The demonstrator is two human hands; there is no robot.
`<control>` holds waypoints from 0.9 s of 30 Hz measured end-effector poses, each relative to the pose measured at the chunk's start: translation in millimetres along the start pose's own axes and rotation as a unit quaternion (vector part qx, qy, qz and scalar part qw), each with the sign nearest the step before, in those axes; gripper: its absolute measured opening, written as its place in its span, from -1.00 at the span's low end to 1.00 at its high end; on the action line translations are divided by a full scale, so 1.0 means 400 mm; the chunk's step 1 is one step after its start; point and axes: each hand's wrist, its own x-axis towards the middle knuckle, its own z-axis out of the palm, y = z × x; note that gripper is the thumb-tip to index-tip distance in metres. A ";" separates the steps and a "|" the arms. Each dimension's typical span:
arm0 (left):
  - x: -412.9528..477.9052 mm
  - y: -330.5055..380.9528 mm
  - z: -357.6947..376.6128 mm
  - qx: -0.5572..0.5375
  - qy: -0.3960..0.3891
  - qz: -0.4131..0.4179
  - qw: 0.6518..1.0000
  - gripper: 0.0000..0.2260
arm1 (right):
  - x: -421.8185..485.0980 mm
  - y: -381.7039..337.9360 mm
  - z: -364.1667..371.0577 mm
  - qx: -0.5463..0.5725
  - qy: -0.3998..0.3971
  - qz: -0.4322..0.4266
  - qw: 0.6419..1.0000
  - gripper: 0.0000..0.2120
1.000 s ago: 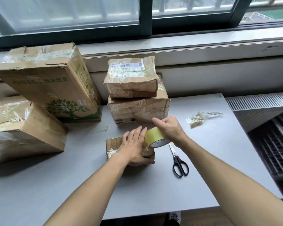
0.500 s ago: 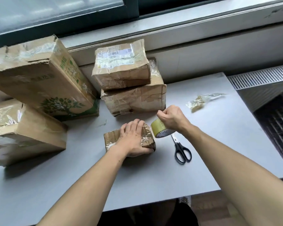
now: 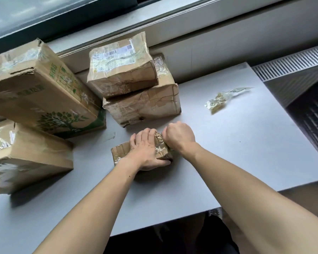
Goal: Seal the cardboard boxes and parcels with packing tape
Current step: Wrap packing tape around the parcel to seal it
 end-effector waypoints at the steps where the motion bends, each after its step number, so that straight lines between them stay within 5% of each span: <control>1: 0.005 0.006 -0.004 -0.002 -0.004 -0.011 1.000 0.11 | -0.001 0.006 0.010 -0.011 0.008 -0.002 1.000 -0.68; 6: 0.003 0.050 -0.034 0.019 0.017 -0.007 1.000 -0.12 | -0.009 0.032 0.006 0.040 -0.001 0.030 0.999 -0.62; 9: -0.005 0.037 -0.078 -0.064 0.034 0.012 0.997 -0.25 | 0.002 0.053 -0.044 0.120 0.007 0.049 0.992 -0.51; 14: -0.051 -0.044 -0.148 -0.214 0.081 0.054 0.972 -0.18 | 0.027 0.040 -0.165 0.299 0.015 0.075 0.951 -0.44; 20: -0.120 -0.121 -0.158 -0.372 0.043 -0.005 0.927 -0.05 | 0.043 -0.082 -0.212 0.503 -0.039 0.068 0.860 -0.56; 23: -0.137 -0.159 -0.155 -0.381 0.016 -0.026 0.924 -0.06 | 0.039 -0.134 -0.186 0.528 -0.059 0.056 0.845 -0.64; 27: -0.146 -0.209 -0.180 -0.295 -0.045 -0.047 0.953 0.22 | 0.034 -0.192 -0.157 0.539 -0.066 0.052 0.838 -0.65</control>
